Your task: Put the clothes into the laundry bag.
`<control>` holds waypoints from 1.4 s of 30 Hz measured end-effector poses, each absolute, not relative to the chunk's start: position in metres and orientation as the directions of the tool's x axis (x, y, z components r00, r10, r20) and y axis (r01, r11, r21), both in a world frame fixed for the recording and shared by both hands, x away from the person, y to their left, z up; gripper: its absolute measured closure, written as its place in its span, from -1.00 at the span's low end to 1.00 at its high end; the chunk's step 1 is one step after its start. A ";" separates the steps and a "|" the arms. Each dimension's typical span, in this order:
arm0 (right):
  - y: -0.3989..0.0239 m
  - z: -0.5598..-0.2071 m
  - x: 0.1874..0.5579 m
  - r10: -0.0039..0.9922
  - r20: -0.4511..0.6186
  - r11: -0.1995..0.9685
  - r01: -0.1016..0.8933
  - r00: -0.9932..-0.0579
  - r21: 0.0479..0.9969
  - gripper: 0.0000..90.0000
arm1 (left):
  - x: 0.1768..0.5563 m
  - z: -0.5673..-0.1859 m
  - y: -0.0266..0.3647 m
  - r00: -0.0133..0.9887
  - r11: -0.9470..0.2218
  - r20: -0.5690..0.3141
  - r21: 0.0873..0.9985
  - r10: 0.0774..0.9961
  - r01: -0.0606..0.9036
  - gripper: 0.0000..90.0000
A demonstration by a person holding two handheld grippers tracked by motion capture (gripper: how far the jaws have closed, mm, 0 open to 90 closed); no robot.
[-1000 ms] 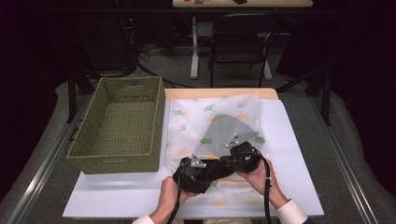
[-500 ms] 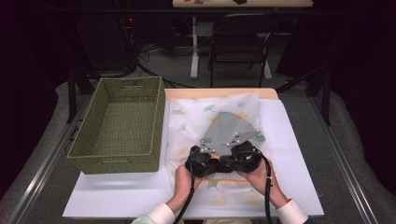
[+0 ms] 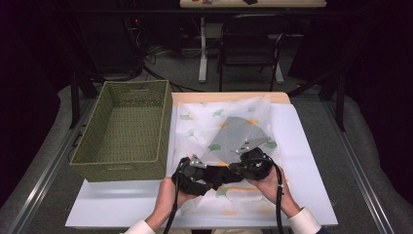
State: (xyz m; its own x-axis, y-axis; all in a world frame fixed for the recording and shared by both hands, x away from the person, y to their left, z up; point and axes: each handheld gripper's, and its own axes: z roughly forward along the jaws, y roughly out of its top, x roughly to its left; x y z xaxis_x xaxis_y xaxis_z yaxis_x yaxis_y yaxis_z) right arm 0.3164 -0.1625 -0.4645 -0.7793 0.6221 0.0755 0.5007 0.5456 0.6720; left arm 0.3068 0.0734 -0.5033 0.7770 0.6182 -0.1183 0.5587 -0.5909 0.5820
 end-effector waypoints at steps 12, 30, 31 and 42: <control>-0.161 -0.465 0.316 0.619 0.071 0.552 0.498 -0.782 0.669 0.96 | 0.308 -0.522 0.105 0.715 -0.592 -0.075 0.504 0.695 0.629 0.28; -0.161 -0.466 0.316 0.616 0.069 0.557 0.496 -0.785 0.666 0.96 | 0.304 -0.531 0.097 0.757 -0.664 0.004 0.482 0.653 0.571 0.86; -0.161 -0.466 0.316 0.616 0.069 0.557 0.496 -0.784 0.666 0.96 | 0.305 -0.532 0.096 0.756 -0.662 -0.004 0.479 0.654 0.576 0.79; -0.162 -0.466 0.317 0.618 0.073 0.553 0.499 -0.783 0.667 0.96 | 0.307 -0.532 0.090 0.774 -0.664 -0.014 0.503 0.633 0.553 0.90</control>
State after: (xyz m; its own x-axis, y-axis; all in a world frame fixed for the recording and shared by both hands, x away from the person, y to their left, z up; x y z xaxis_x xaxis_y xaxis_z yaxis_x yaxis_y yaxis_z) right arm 0.3167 -0.1617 -0.4664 -0.7827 0.6180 0.0733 0.4994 0.5534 0.6666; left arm 0.3074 0.0905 -0.5319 0.7738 0.6333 -0.0138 0.5526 -0.6642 0.5034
